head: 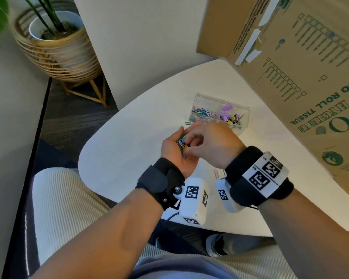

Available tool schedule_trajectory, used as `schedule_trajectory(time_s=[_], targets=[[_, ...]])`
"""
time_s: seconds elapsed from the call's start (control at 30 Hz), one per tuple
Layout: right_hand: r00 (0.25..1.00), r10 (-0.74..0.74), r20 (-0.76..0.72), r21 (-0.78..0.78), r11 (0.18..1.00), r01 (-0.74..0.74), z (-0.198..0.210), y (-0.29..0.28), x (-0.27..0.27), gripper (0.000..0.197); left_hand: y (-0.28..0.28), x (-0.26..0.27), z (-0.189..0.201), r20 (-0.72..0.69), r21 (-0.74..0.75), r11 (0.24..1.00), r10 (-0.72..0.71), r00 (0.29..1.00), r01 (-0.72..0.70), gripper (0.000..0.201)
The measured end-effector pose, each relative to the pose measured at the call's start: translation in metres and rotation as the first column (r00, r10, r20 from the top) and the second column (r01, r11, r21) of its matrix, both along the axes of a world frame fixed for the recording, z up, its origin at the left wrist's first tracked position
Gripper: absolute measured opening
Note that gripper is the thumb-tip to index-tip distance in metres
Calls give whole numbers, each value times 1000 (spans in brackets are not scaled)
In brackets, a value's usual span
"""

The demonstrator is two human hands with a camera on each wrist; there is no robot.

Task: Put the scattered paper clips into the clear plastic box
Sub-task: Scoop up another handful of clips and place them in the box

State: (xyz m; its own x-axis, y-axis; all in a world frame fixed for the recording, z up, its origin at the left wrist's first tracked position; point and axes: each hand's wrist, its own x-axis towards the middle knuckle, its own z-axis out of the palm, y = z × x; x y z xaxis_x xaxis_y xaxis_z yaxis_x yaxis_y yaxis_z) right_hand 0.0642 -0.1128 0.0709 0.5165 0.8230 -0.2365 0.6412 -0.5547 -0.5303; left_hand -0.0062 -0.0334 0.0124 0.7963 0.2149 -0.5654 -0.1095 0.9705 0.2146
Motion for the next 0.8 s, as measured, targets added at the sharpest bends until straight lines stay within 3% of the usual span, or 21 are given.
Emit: schedule_trajectory(time_s=[0.1,0.23,0.4,0.6,0.73,0.8], targets=[[998,-14,68,-21,1000,15,-5,-2,-4,11,-4,0,0,10,4,1000,-2,1000,2,41],[981,-136,-138,154,976,157,-3,-11,-4,10,0,0,3,25,20,1000,-2,1000,2,45],[902,-238,-360,360,856,370,-3,-21,-4,10,1,2,5,26,30,999,17,1000,-18,46],[823,-260,-505,401,773,491,-5,-32,-8,6,-6,1,1,39,8,1000,3,999,-4,43],[713,-385,-586,406,622,670,1,-39,15,9,-9,-1,0,53,-24,1000,11,999,-10,42],[732,-386,-562,420,629,654,6,-40,22,12,-10,-1,4,53,-26,1000,-6,999,7,42]])
